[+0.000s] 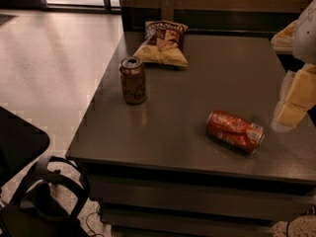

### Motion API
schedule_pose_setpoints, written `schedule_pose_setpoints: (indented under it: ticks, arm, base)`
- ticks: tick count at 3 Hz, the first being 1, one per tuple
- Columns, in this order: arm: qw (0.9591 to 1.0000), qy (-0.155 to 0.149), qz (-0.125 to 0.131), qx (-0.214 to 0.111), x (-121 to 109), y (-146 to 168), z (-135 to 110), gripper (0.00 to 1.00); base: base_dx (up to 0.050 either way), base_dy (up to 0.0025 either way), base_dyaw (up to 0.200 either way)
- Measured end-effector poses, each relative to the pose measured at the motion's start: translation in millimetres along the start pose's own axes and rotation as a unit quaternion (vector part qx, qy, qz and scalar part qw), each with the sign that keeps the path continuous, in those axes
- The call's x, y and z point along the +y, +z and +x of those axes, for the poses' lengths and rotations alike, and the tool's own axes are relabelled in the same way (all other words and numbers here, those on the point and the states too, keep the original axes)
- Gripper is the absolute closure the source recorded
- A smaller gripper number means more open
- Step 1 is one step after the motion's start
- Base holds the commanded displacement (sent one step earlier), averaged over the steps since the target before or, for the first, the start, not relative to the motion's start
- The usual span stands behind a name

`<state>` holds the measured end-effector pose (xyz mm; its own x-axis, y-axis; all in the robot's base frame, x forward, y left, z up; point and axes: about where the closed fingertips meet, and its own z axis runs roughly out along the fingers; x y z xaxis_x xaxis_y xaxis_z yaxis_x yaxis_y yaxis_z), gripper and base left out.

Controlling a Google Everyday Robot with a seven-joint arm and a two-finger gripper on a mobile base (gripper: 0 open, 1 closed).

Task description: Place coke can upright

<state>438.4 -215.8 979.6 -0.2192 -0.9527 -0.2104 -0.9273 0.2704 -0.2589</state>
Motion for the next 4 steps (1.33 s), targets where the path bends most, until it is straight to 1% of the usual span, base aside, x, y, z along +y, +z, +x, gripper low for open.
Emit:
schedule_pose_setpoints:
  ticks: [1, 2, 3, 4]
  arm:
    - [1.0000, 0.000, 0.001, 0.000, -0.2, -0.2, -0.3, 0.00]
    - [1.0000, 0.000, 0.001, -0.003, -1.7, -0.1, -2.1, 0.00]
    - [0.9996, 0.021, -0.011, -0.013, -12.1, 10.2, -13.8, 0.00]
    - [0.9976, 0.058, -0.026, -0.026, -24.9, 29.4, -29.3, 0.00]
  base:
    - [0.000, -0.00012, -0.185]
    - [0.000, 0.00000, 0.000]
    - [0.000, 0.00000, 0.000]
    - [0.000, 0.00000, 0.000]
